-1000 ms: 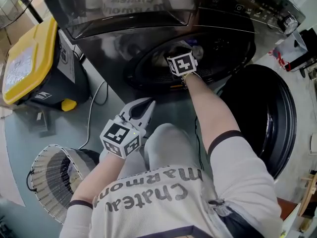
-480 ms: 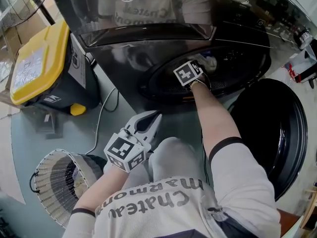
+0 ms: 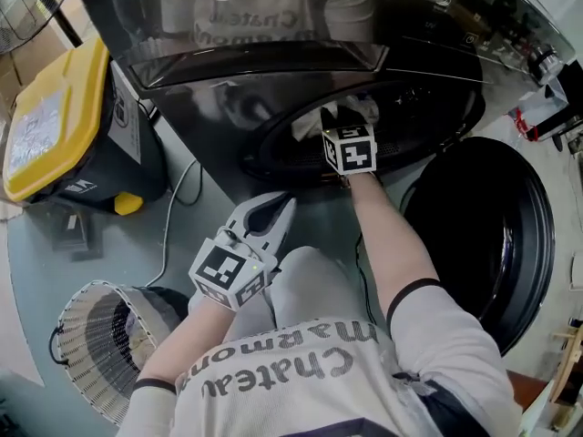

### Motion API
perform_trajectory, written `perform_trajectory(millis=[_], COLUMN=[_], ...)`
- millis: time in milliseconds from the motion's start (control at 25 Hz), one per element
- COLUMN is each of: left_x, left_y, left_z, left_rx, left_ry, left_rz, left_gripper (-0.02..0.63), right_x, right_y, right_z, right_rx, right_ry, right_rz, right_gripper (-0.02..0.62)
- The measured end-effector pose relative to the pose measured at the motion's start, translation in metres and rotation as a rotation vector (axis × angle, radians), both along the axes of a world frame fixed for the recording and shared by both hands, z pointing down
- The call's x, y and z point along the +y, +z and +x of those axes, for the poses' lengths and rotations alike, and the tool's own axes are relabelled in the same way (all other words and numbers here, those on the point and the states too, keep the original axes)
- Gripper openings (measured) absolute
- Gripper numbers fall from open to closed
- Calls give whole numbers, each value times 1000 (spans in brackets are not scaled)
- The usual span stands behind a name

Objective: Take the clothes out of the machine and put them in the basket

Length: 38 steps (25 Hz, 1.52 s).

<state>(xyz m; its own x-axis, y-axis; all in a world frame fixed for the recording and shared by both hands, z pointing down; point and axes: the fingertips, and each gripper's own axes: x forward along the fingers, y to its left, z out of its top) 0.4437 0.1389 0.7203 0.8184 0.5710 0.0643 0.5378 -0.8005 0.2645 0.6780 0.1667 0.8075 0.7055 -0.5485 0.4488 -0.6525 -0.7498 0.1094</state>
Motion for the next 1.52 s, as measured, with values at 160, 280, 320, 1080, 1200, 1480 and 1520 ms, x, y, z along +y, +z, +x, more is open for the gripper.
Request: perform_trajectory(millis=[160,280,320,1080,1200,1480,1520], left_x=[6,12,15,20,25,53,55], left_y=[-3,-5,-6,-50,-87,-199,-218], left_z=[10,14,16,13,3,-24,-28], left_rx=[20,28,33,75,38,-12,-15], left_ry=[12,25,30,39,26,24,20], left_rz=[-14,-18,-19,-55,-61,-63,-58], left_gripper=[9,9,9,9,9,9,9], right_x=[24,33,36,56,62,88,90], right_y=[-29,-32,-33,-141,-166,-255,-272], right_z=[-41,-64,-69,-163,-180,-214,-218], right_rx=[11,13,10,94,32,-74,-84], right_ry=[69,61,68,51,55,32,21], right_rz=[197,245,272,483,465,441,439], right_gripper=[45,45,44,44,44,44,44])
